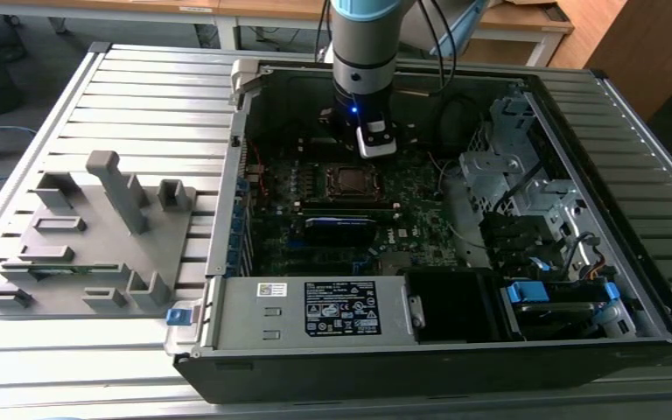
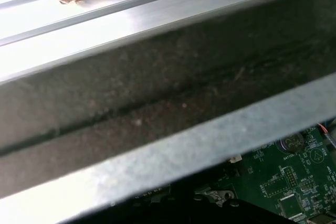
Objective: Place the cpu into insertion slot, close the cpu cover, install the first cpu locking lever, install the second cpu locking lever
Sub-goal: 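Install the first cpu locking lever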
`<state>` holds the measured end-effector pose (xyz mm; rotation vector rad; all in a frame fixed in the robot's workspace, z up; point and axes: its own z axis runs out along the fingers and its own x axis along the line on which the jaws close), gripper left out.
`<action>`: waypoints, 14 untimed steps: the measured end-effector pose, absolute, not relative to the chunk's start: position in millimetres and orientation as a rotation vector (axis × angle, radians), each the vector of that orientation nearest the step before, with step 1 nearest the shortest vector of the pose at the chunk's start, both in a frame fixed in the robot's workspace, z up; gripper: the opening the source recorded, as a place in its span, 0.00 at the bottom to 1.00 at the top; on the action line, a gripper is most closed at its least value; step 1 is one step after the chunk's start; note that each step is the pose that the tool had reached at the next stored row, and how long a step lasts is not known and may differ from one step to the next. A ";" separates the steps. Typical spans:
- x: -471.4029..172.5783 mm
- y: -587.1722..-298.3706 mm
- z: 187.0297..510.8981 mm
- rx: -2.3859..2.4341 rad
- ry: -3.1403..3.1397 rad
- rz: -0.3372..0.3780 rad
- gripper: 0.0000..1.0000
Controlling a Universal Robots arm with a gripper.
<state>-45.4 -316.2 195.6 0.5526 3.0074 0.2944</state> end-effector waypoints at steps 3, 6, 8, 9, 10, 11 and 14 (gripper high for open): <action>-45.0 -316.2 195.3 0.552 3.007 0.293 0.11; -45.0 -316.2 195.2 0.552 3.006 0.292 0.11; -45.0 -316.2 195.6 0.552 3.007 0.292 0.11; -45.0 -316.2 196.1 0.552 3.006 0.292 0.11; -45.0 -316.2 196.7 0.552 3.006 0.292 0.11; -45.0 -316.2 197.4 0.552 3.006 0.292 0.11; -45.0 -316.2 199.2 0.552 3.006 0.292 0.11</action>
